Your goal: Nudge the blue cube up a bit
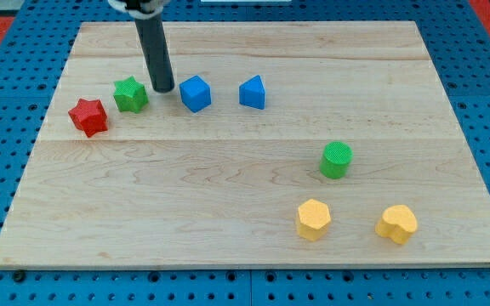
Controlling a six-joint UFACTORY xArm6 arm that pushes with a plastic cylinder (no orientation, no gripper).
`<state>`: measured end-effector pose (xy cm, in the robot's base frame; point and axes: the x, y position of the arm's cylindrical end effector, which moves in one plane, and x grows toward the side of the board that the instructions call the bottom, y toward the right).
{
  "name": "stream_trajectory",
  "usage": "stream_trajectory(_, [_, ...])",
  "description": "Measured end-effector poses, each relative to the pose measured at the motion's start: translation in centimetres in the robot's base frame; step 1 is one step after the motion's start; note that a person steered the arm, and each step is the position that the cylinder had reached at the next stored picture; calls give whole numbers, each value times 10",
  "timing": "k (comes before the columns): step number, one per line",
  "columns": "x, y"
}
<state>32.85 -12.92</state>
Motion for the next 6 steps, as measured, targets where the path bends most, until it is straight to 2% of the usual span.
stream_trajectory(1, [-26, -42])
stream_trajectory(2, [21, -36])
stream_trajectory(3, [63, 1])
stream_trajectory(4, [85, 23])
stream_trajectory(5, [84, 23])
stream_trajectory(6, [56, 25])
